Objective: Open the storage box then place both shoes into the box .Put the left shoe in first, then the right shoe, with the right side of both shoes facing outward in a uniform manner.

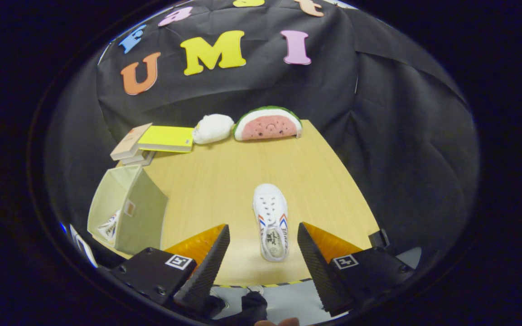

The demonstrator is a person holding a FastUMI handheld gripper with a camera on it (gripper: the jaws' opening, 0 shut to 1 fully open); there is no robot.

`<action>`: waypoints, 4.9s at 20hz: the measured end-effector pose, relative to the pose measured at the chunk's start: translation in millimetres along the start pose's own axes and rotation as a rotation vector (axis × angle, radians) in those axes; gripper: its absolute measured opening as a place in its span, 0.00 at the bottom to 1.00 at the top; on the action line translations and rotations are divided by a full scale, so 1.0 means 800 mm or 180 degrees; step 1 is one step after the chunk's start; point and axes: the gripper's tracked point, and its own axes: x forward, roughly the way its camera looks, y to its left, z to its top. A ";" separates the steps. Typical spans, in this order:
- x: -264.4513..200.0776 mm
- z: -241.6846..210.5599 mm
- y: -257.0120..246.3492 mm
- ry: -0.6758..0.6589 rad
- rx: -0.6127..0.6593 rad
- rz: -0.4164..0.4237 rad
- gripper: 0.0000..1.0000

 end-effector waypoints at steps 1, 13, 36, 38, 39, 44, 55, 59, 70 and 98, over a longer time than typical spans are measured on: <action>0.017 -0.004 -0.011 0.0073 -0.0046 0.0004 0.97; 0.179 -0.040 -0.051 0.0895 -0.0170 0.0199 0.97; 0.166 -0.045 -0.011 0.1371 0.0352 0.0603 0.06; 0.138 -0.046 0.005 0.1355 0.0437 0.0658 0.06; 0.124 -0.045 0.016 0.1342 0.0498 0.0693 0.06; 0.052 -0.020 0.097 0.1148 0.0663 0.0786 0.06; -0.089 0.032 0.348 0.0709 0.0482 0.1024 0.06; -0.085 0.024 0.417 0.0744 0.0371 0.0964 0.06; 0.015 -0.026 0.460 0.1179 0.0024 0.0375 0.06; -0.089 0.084 0.436 -0.0721 -0.0200 0.0220 0.95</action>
